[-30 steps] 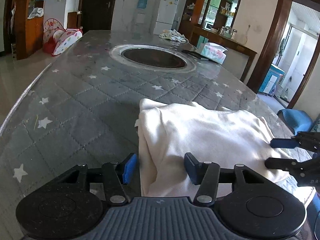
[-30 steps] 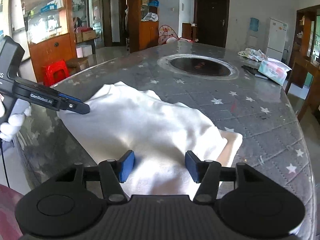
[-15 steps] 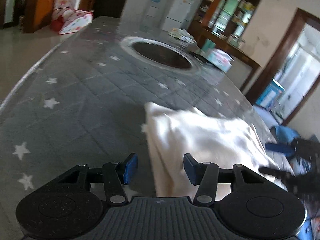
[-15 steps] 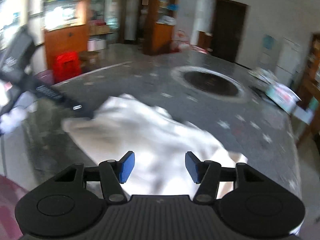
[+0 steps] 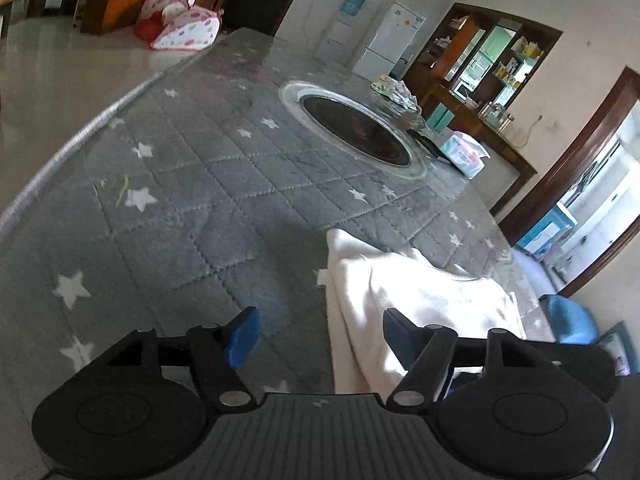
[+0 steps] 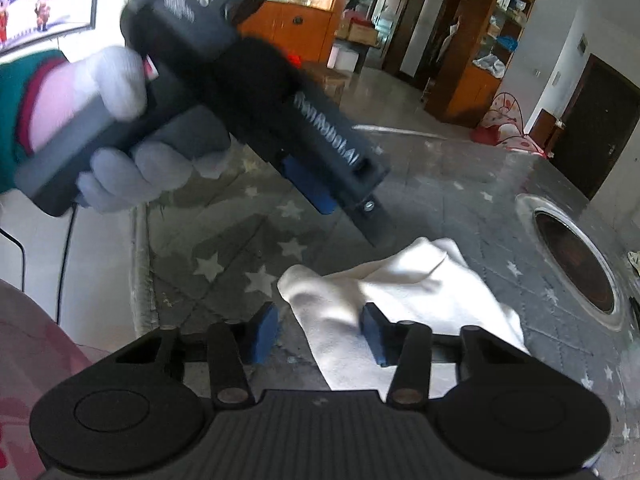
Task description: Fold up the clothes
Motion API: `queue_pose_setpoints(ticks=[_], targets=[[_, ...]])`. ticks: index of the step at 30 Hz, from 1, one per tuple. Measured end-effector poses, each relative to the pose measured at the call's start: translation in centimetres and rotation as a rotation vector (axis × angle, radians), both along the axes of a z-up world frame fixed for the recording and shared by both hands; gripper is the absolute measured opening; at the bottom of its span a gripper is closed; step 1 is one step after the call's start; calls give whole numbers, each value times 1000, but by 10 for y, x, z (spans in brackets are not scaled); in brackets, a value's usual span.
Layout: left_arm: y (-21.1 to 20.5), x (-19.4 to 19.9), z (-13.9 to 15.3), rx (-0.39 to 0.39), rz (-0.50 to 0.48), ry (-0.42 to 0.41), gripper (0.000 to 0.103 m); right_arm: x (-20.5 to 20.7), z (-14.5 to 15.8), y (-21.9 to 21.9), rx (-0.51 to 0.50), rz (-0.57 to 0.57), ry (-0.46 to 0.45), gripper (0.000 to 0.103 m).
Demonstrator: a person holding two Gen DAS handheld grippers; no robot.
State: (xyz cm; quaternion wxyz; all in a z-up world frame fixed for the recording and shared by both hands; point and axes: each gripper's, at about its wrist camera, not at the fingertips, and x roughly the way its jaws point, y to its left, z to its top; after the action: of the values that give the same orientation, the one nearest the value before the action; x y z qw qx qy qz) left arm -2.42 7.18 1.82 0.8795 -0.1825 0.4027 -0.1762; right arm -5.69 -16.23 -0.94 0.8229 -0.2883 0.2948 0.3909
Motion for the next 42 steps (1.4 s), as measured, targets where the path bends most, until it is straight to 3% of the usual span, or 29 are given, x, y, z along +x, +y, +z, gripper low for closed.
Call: queue_pose_setpoints(ticks=[1, 3, 6, 12, 17, 19, 24, 27, 33, 37, 39, 42], targets=[[0, 1, -2, -14, 1, 10, 73, 1, -1, 0, 3, -9, -1, 38], [1, 2, -5, -45, 7, 32, 74, 3, -2, -2, 25, -29, -1, 24], [1, 3, -8, -89, 18, 55, 78, 8, 5, -10, 97, -67, 19, 17], [-1, 8, -13, -243, 50, 130, 80, 14, 28, -37, 265, -148, 64, 15], [-8, 16, -25, -428, 71, 220, 78, 13, 40, -56, 350, -184, 86, 14], [-13, 19, -30, -472, 71, 243, 65, 11, 40, -58, 363, -180, 91, 14], [-24, 23, -42, -471, 49, 285, 26, 1, 34, -53, 343, -146, 104, 15], [-21, 23, -45, -461, 51, 286, 19, -2, 31, -57, 334, -146, 99, 20], [-20, 24, -43, -450, 43, 284, 19, -1, 40, -94, 347, -256, 64, 33], [-20, 22, -43, -441, 41, 279, 19, 15, 33, -137, 324, -454, 30, 37], [-21, 21, -42, -427, 38, 272, 19, 26, 25, -160, 314, -557, 16, 43], [-22, 20, -40, -400, 30, 258, 19, 43, 13, -190, 336, -687, 38, 43]])
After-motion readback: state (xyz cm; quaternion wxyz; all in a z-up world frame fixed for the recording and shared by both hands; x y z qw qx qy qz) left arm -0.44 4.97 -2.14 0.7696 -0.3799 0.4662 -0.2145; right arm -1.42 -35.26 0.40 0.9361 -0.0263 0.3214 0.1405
